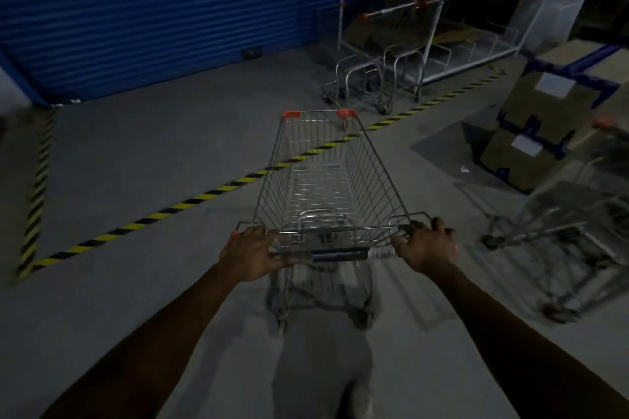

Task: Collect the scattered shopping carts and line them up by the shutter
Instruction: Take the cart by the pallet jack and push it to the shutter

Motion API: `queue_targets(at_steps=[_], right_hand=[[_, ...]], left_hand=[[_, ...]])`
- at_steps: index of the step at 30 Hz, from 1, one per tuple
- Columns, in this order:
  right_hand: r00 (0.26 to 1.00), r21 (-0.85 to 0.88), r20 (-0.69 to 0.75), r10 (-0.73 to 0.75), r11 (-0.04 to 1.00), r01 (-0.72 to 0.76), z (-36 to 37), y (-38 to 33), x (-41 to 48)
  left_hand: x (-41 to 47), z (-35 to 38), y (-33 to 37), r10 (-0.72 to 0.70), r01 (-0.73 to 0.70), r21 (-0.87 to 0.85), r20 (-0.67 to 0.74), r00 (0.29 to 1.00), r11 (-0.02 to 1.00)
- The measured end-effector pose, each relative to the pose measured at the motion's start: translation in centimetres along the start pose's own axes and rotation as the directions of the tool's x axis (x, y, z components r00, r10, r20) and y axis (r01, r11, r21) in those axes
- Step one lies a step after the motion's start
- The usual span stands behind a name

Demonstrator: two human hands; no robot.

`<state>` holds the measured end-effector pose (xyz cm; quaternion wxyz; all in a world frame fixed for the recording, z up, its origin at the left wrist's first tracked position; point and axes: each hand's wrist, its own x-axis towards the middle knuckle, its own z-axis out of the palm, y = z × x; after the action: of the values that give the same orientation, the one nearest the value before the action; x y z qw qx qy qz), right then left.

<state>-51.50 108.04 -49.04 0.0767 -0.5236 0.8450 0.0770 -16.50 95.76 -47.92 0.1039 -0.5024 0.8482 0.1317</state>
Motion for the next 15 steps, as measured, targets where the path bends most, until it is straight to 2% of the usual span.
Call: queue_targets(at_steps=[7, 15], right_hand=[[0.999, -0.035, 0.011, -0.032, 0.999, 0.032, -3.7, 1.1, 13.4], [0.999, -0.065, -0.017, -0.029, 0.998, 0.028, -6.7, 2.8, 29.7]], left_hand=[[13.8, -3.9, 0.5, -0.037, 0.037, 0.024, 0.02, 0.999, 0.999], [29.2, -8.4, 1.7, -0.036, 0.036, -0.008, -0.022, 0.999, 0.999]])
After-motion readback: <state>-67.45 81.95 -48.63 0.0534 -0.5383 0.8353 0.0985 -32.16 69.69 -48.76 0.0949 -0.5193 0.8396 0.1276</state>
